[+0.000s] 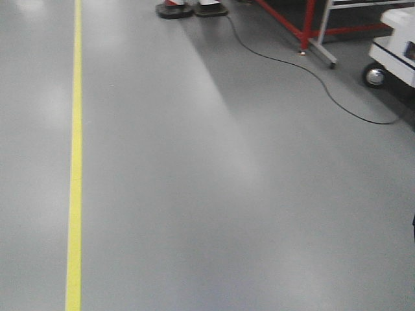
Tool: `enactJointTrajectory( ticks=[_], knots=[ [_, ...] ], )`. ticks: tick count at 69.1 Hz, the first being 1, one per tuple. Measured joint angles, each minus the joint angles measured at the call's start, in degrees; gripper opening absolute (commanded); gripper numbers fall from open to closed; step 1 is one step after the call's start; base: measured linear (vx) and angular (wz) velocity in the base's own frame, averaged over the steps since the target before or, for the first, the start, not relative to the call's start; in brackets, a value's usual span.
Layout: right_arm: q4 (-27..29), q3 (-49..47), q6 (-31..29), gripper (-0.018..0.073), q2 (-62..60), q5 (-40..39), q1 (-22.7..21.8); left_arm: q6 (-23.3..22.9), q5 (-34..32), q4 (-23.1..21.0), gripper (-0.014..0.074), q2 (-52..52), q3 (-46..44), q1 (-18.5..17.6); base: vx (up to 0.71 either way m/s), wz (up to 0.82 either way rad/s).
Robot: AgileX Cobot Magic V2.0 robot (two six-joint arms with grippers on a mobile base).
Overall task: Move and align brake pads A on conveyor
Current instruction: 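Turn the base away from the steel table holding both pads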
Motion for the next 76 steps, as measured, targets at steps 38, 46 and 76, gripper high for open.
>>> enactJointTrajectory(
  ticks=[38,46,76],
  knots=[
    [0.0,0.0,0.0,0.0077,0.0,0.0,0.0,0.0,0.0,0.0,0.0041,0.0,0.0,0.0,0.17,0.32],
    [0.0,0.0,0.0,0.0077,0.0,0.0,0.0,0.0,0.0,0.0,0.0041,0.0,0.0,0.0,0.28,0.15],
    [0.0,0.0,0.0,0.0077,0.0,0.11,0.0,0.0,0.0,0.0,0.0041,0.0,0.0,0.0,0.4,0.05]
  ],
)
